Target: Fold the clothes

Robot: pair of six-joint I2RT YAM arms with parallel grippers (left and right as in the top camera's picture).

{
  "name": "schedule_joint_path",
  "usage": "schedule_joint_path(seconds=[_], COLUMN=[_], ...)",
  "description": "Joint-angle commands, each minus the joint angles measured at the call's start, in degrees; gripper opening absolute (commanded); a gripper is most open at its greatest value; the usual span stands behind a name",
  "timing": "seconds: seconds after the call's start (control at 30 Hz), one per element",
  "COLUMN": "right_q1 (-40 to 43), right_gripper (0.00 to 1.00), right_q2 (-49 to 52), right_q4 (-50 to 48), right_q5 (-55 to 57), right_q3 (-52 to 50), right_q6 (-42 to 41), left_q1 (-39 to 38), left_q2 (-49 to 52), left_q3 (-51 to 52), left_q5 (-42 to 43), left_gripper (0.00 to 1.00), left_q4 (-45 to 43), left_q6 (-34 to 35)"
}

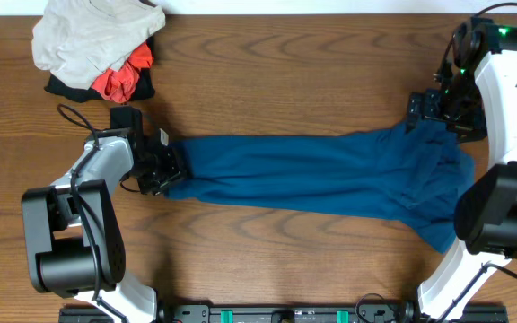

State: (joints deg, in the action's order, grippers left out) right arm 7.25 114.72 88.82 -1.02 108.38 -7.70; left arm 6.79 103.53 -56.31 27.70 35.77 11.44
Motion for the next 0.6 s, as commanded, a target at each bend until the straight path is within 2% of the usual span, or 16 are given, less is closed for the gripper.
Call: schedule_joint_path(seconds=[0.0,0.03,0.1,0.17,0.3,0.57], right_q1=[-0.3,-0.3,-0.2,-0.1,-0.1,-0.2], right_gripper=[0.99,0.99,0.99,0.99,0.99,0.99], right_q2=[-2.7,-3.1,-4.0,-5.2,-7.4,-10.7], right_q4=[-0.2,-0.5,-1.2,-1.8,-1.7,-1.6], right_q5=[0.7,0.9,0.9,0.9,0.9,0.8], right_q3=[0.9,0.9,0.9,0.9,0.9,0.9], right_q6=[-1.3,-1.9,-2.1,-2.1,-2.1,-2.1], left_q1=[0.1,0.3,0.9,1.7,3.8,5.7], left_q2=[3.3,3.3,3.3,3.2,3.2,2.5], left_q3=[2.2,2.1,1.9,1.6,0.5,-8.1], left_q5=[-2.4,-4.1,-8.3,-13.0,-16.6,-25.5], left_gripper=[0.20,0.11,0.06,0.06,0.06,0.06], left_q4=[-0.1,-0.1,-0.1,0.2,1.8,11.3], left_q6=[-1.2,-0.7,0.8,2.1,3.0,4.1])
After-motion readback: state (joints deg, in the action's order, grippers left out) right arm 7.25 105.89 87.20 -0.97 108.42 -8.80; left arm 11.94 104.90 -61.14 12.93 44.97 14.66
